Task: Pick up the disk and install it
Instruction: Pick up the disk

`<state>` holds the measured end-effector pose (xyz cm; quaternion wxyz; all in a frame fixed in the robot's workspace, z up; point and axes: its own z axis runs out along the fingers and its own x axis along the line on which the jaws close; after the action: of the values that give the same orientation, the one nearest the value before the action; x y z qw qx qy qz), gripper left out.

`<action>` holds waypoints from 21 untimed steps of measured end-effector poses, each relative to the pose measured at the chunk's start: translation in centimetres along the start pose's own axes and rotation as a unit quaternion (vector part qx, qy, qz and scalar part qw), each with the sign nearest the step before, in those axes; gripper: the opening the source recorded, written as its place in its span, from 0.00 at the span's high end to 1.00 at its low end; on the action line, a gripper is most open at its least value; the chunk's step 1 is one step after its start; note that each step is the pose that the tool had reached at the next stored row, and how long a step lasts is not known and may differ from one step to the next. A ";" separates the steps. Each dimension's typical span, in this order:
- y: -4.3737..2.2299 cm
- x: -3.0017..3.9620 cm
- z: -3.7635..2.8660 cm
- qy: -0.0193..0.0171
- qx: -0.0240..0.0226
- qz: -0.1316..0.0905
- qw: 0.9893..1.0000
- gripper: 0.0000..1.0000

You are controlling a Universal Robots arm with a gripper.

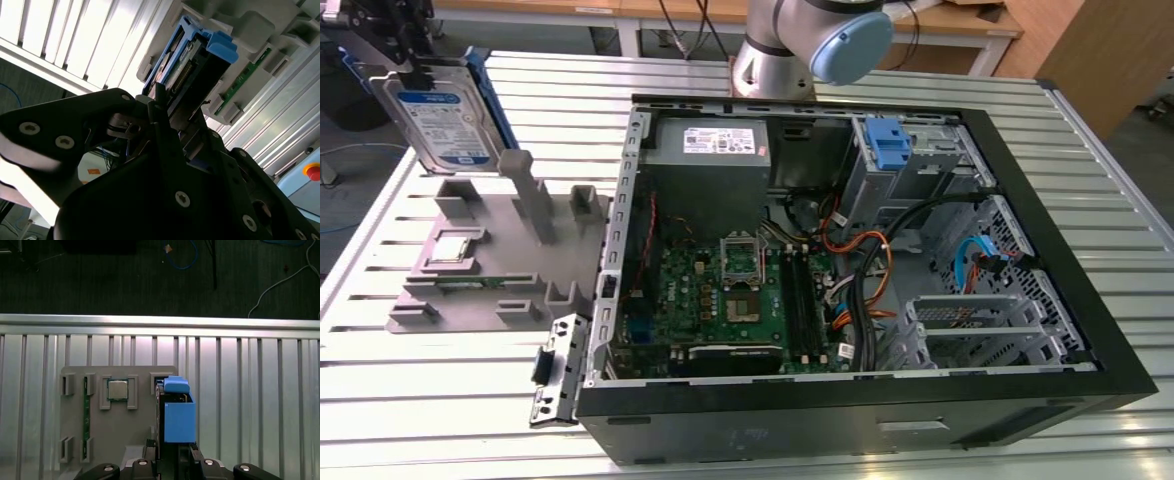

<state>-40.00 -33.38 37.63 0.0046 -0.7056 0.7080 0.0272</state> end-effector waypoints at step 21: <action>0.01 -0.01 -0.32 0.000 0.000 0.000 1.000 0.65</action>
<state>-40.00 -33.38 37.95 0.0046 -0.7056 0.7080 0.0272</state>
